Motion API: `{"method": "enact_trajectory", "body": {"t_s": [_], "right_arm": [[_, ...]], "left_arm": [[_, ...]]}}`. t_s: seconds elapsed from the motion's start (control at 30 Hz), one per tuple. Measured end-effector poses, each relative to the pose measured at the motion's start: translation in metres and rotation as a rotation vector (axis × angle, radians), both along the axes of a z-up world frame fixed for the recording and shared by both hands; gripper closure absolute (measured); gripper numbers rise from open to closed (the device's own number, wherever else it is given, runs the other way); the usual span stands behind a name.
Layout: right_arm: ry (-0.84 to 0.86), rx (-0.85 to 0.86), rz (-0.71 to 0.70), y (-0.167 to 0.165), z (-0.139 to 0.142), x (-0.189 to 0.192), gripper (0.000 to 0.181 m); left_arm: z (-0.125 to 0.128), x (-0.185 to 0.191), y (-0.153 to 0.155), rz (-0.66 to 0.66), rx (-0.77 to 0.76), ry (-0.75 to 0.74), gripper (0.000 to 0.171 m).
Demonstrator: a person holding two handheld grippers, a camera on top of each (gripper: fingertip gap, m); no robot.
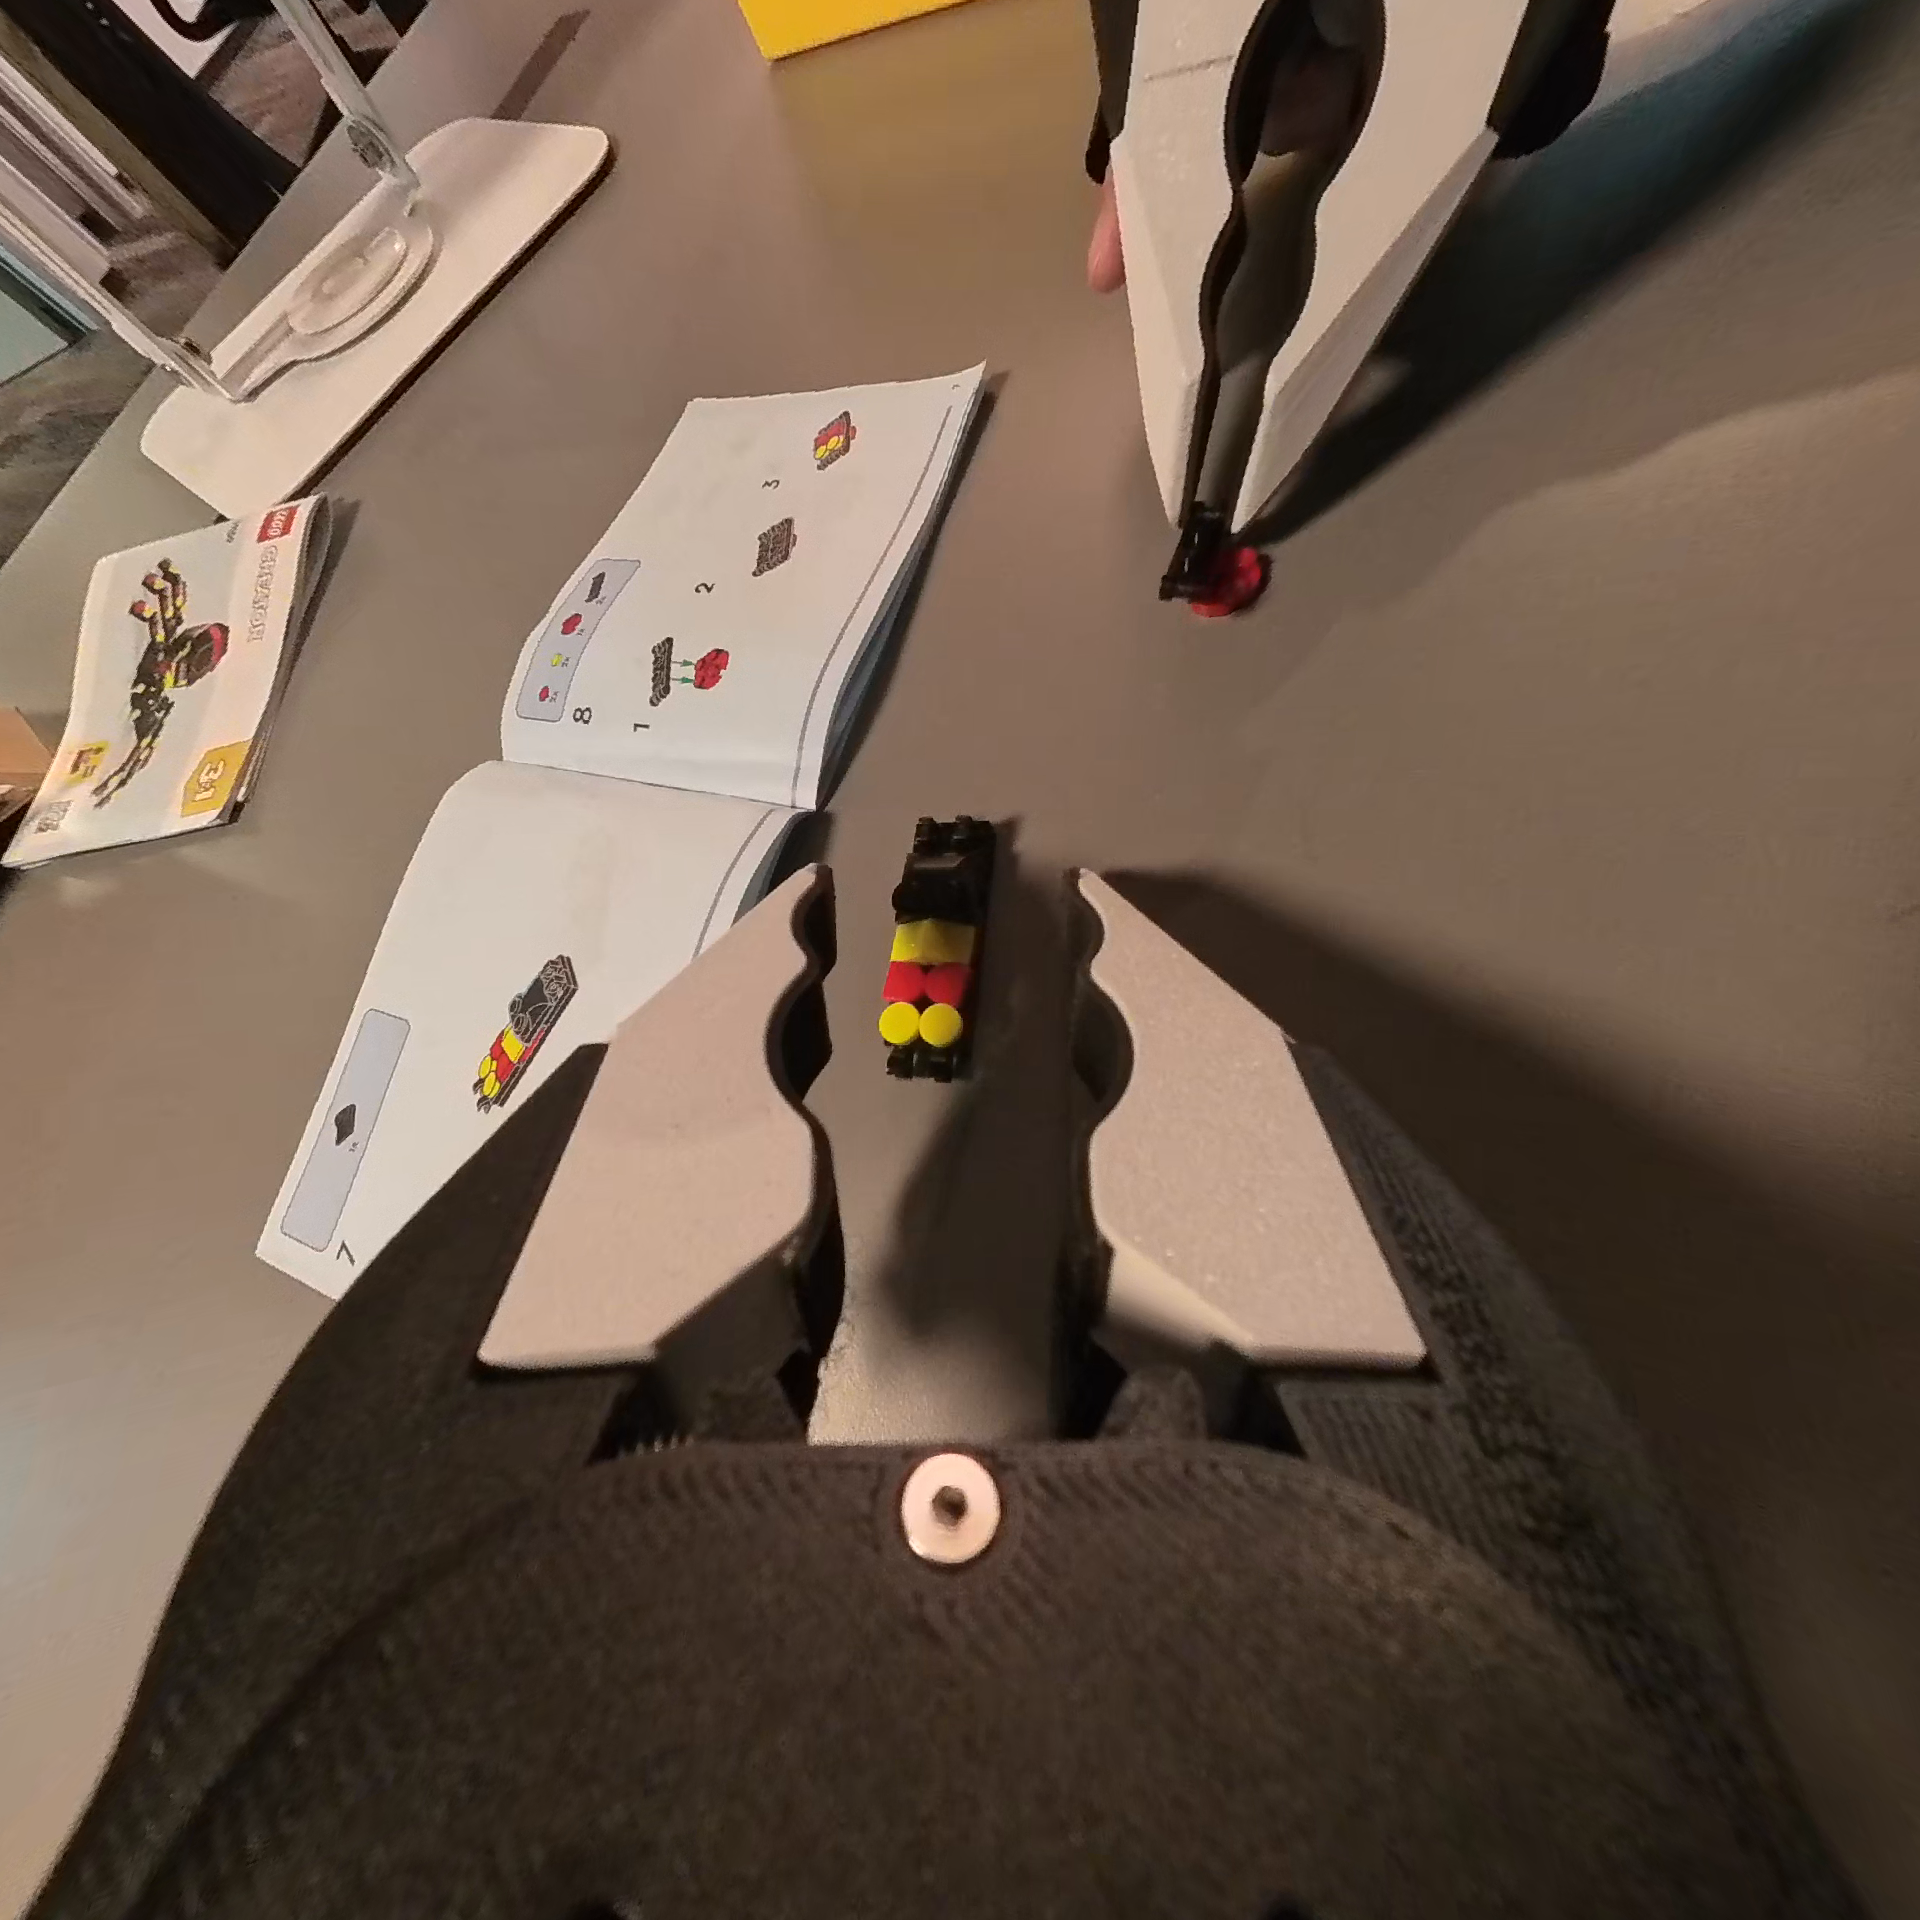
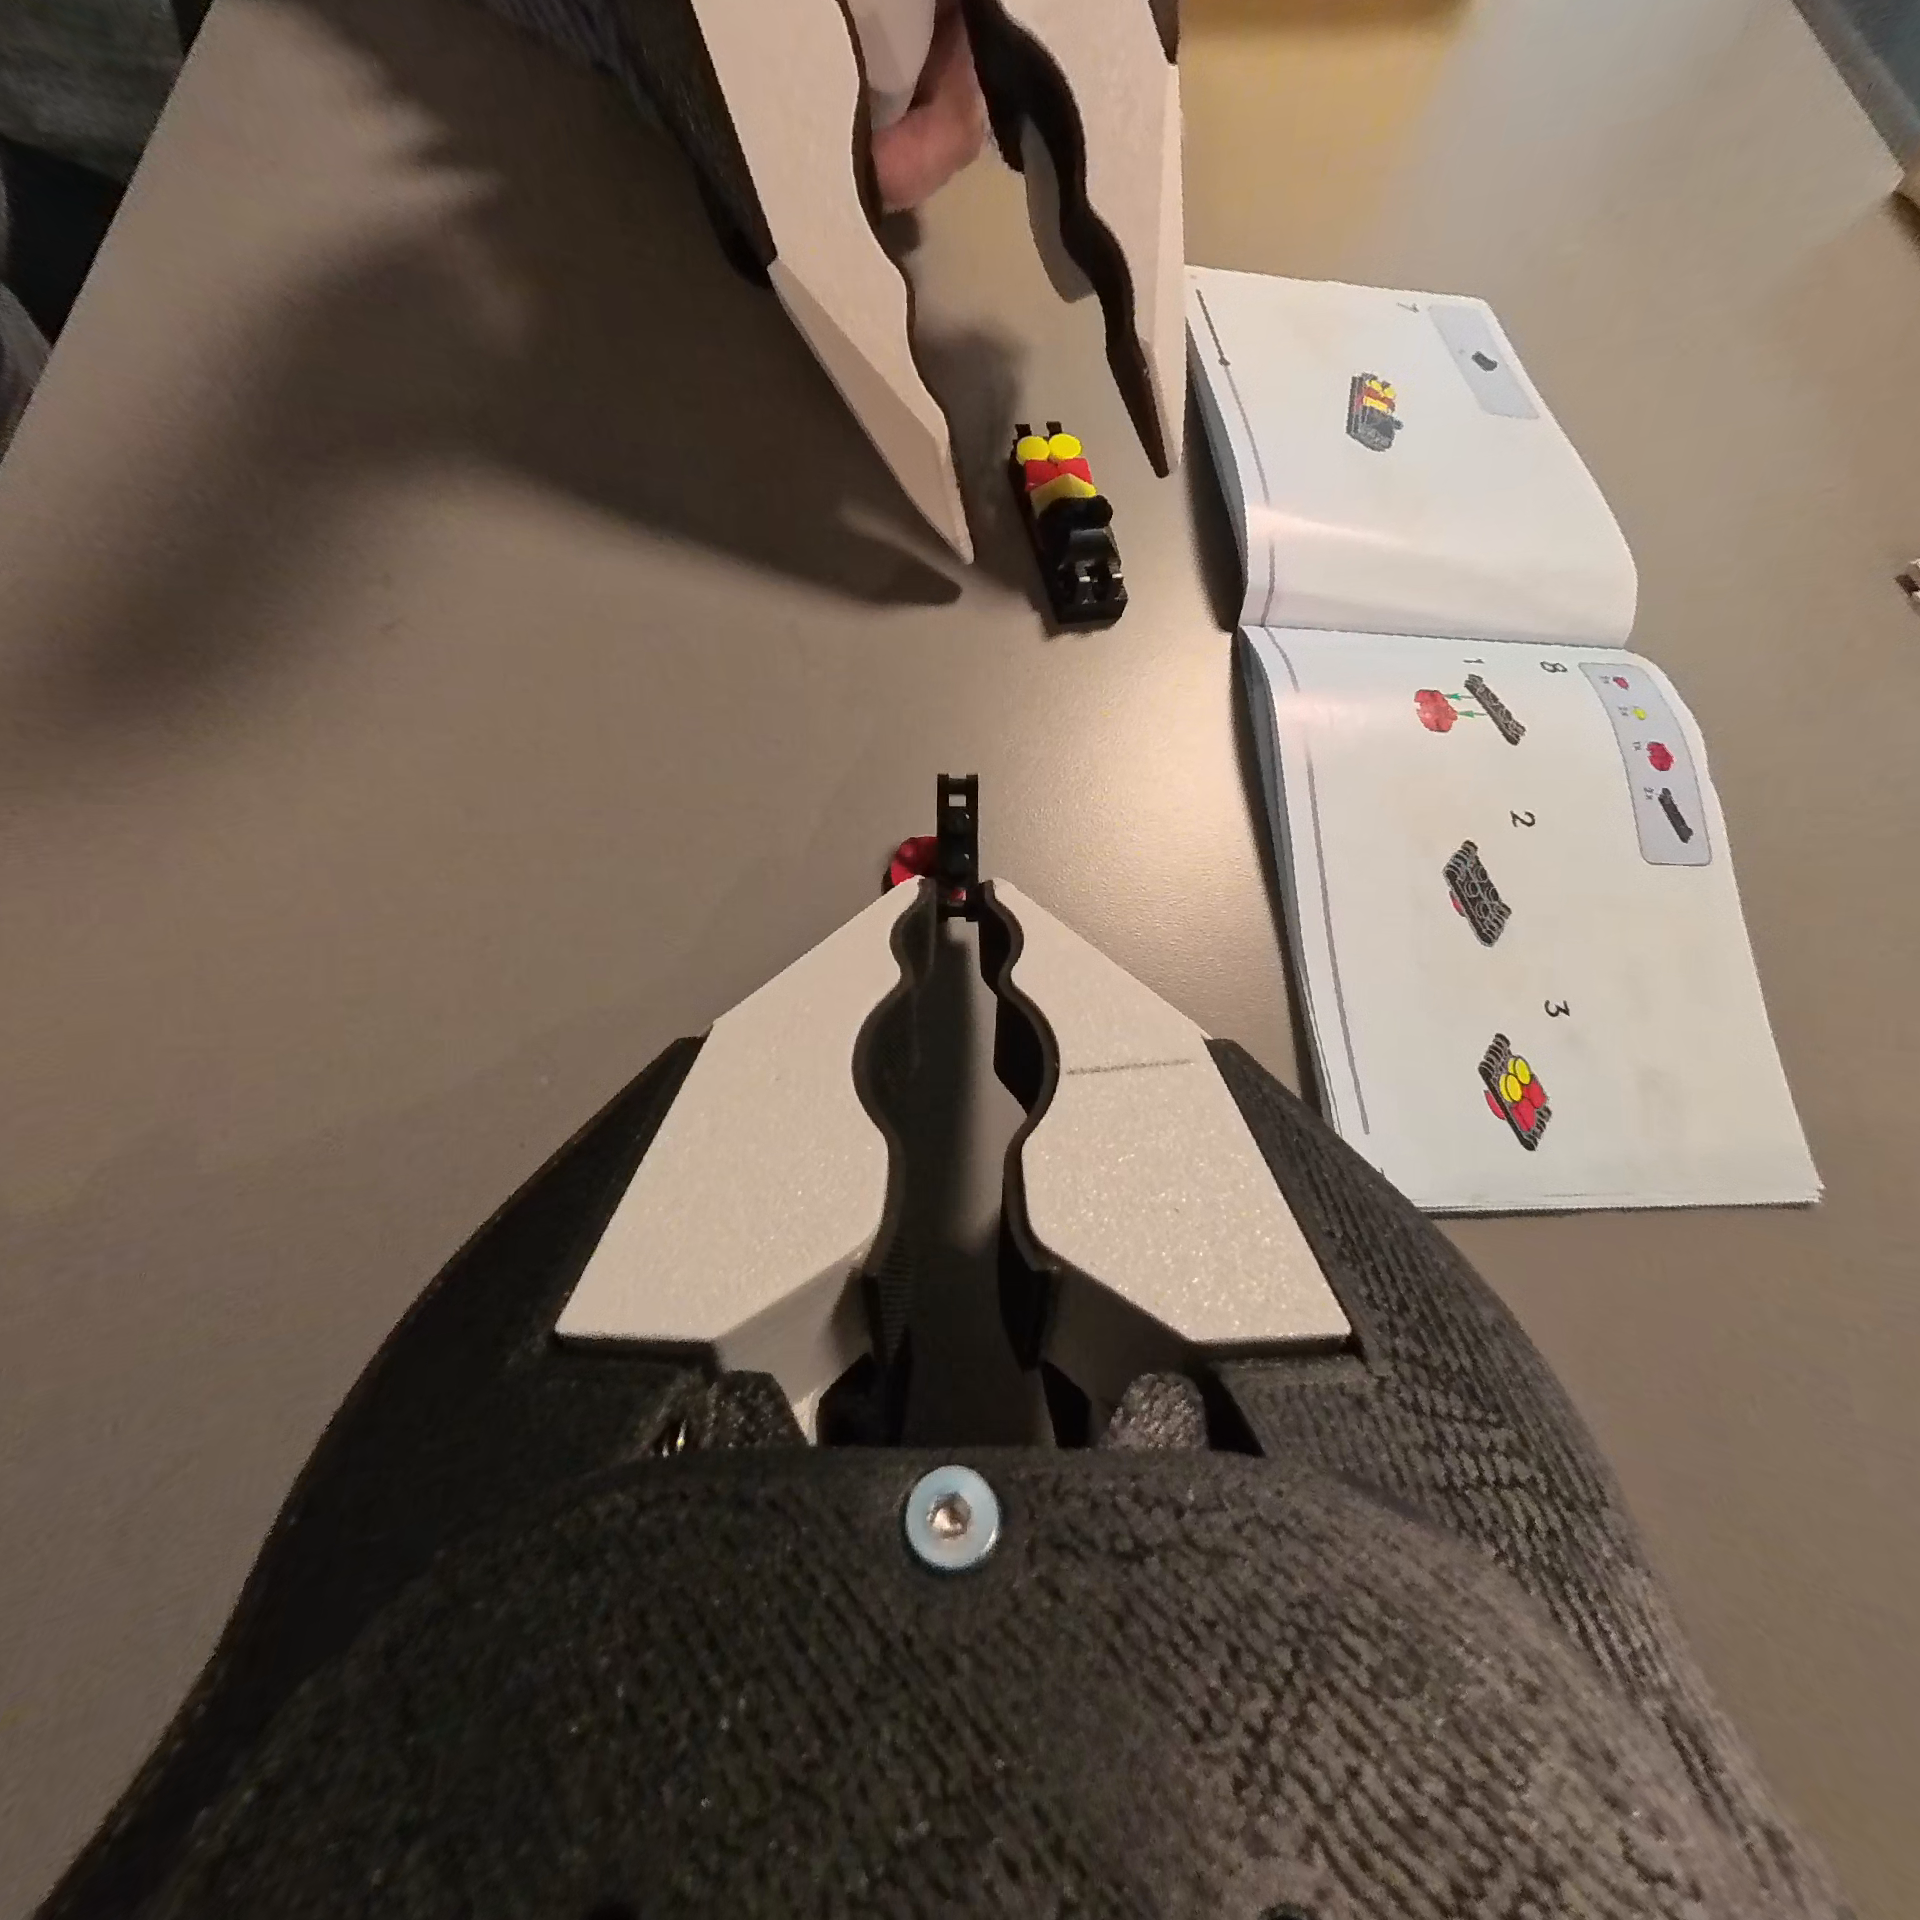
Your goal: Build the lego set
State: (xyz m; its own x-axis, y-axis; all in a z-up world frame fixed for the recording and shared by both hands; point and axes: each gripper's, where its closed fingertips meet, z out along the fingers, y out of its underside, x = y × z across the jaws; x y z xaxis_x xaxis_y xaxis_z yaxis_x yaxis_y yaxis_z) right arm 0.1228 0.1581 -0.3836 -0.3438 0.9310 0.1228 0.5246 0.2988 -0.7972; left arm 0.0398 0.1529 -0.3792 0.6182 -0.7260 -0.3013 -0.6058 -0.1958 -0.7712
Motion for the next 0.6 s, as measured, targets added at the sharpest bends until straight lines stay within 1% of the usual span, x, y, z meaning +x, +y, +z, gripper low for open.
{"method": "enact_trajectory", "body": {"t_s": [0.6], "right_arm": [[0.008, -0.021, -0.003, -0.0004, 0.0022, 0.0025, 0.175]], "left_arm": [[0.0002, -0.0001, -0.0001, -0.002, -0.001, 0.000, 0.129]]}}
